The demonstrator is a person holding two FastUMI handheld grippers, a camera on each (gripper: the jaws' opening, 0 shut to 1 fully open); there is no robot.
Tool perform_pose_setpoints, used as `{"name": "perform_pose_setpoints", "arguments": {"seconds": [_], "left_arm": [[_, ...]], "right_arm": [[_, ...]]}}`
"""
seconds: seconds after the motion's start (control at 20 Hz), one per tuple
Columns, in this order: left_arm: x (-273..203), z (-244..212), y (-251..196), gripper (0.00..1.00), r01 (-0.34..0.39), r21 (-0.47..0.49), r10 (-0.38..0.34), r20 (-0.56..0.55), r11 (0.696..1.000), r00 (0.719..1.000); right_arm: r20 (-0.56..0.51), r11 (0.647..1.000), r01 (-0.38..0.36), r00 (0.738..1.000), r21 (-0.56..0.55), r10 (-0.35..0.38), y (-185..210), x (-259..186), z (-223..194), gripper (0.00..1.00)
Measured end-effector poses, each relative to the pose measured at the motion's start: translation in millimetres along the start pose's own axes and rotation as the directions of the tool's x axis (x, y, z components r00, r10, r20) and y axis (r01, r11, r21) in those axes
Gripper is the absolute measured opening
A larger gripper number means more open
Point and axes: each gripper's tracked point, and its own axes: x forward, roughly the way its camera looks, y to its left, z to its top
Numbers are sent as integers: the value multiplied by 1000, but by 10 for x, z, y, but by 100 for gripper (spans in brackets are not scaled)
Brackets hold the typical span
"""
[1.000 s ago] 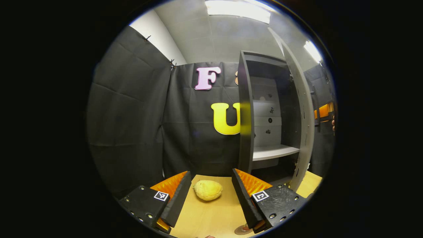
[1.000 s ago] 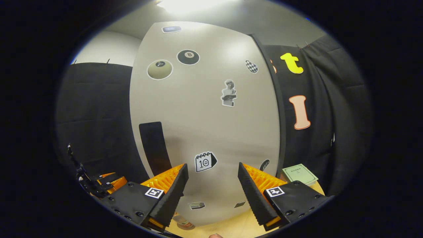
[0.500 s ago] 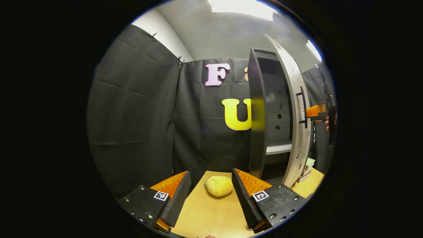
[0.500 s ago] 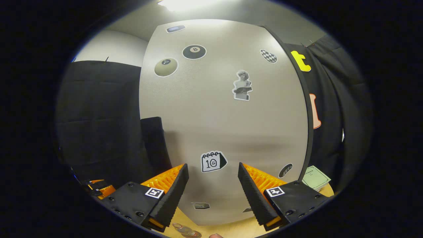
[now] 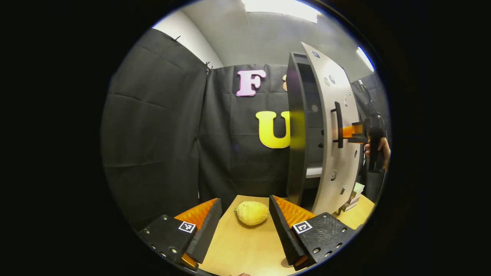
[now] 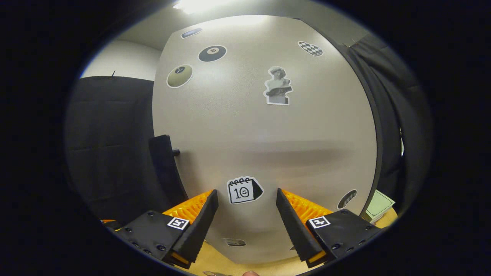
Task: Open the cabinet door with the right hand, grasp the bottle in the cabinet with the left hand and place it on the coaster, then close the cabinet door with the right hand.
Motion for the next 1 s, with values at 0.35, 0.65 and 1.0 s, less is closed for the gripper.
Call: {"name": "perform_pose_setpoints", "arguments": {"seconds": [0.35,0.65,1.0], "left_arm": [[-335,350,-841,73,29,48,-32,52,998,998],[-503,670,-1737,73,116,78,-124,103,990,987],[-799,863,-2414,73,134,66,-141,118,989,983]], "right_arm": [[70,999,-14,997,-48,17,-436,-789,308,98],[128,989,48,991,-141,-30,-1028,-1806,555,98],[134,973,121,986,-194,-96,-1614,-2728,433,98]]}}
